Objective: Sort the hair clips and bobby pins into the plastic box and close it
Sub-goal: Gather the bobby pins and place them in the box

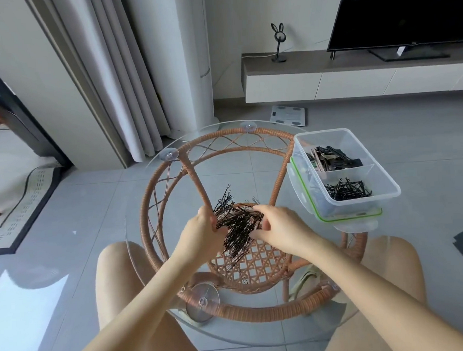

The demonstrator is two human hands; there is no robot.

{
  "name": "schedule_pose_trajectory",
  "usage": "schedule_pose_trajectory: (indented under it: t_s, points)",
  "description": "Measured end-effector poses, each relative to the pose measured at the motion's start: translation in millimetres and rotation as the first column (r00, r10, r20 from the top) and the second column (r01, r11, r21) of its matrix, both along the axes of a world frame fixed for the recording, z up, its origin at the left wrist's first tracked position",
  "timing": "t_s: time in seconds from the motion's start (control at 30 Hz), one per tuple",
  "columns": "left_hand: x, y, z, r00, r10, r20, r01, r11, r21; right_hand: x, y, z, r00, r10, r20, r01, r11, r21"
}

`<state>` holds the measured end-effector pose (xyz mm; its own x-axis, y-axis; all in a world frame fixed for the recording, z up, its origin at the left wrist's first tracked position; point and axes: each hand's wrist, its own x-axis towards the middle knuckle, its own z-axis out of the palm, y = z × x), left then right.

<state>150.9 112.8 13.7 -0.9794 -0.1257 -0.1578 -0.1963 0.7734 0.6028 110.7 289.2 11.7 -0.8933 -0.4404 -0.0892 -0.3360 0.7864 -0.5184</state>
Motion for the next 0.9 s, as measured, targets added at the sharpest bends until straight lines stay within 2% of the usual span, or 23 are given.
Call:
schedule_pose_trajectory:
  t_s: [0.1, 0.13, 0.2, 0.27, 0.37, 0.47, 0.53, 0.7, 0.9]
  points:
    - [-5, -9, 2, 0.999, 0.026, -0.024, -0.026, 1.000, -0.016, -9, 2, 4, 0.999, 0.021, 0.045, -0.020, 0.999, -0.035]
    - [-5, -15, 4, 0.998, 0.047, -0.037, -0.049, 0.997, -0.055, -12, 6, 5, 0.999, 0.022, 0.035, -0.022, 1.000, 0.006]
    - [-3, -24, 6, 0.998, 0.050, -0.025, -0.053, 0.982, -0.184, -20, 15, 5, 0.999, 0.033, 0.030, -0.038, 0.982, 0.185]
    - [0, -23, 7, 0.997, -0.042, 0.061, 0.059, 0.949, -0.309, -26, 18, 6, 0.995, 0.043, 0.087, -0.067, 0.951, 0.301]
    - [11, -1, 2, 0.963, -0.236, 0.128, 0.268, 0.876, -0.400, -29, 15, 8, 0.986, 0.071, 0.151, -0.117, 0.940, 0.321]
    - [9, 13, -5, 0.949, -0.296, 0.105, 0.310, 0.829, -0.466, -28, 9, 9, 0.987, 0.109, 0.122, -0.146, 0.925, 0.351]
    - [1, 14, -5, 0.952, -0.292, 0.091, 0.301, 0.836, -0.460, -25, 6, 8, 0.986, 0.138, 0.099, -0.162, 0.936, 0.312]
    - [-15, 8, -1, 0.948, -0.318, 0.030, 0.310, 0.894, -0.324, -19, 6, 10, 0.987, 0.145, 0.062, -0.154, 0.974, 0.168]
    - [-22, 1, 6, 0.944, -0.331, -0.012, 0.307, 0.889, -0.340, -13, 0, 8, 0.994, 0.099, 0.052, -0.102, 0.993, 0.067]
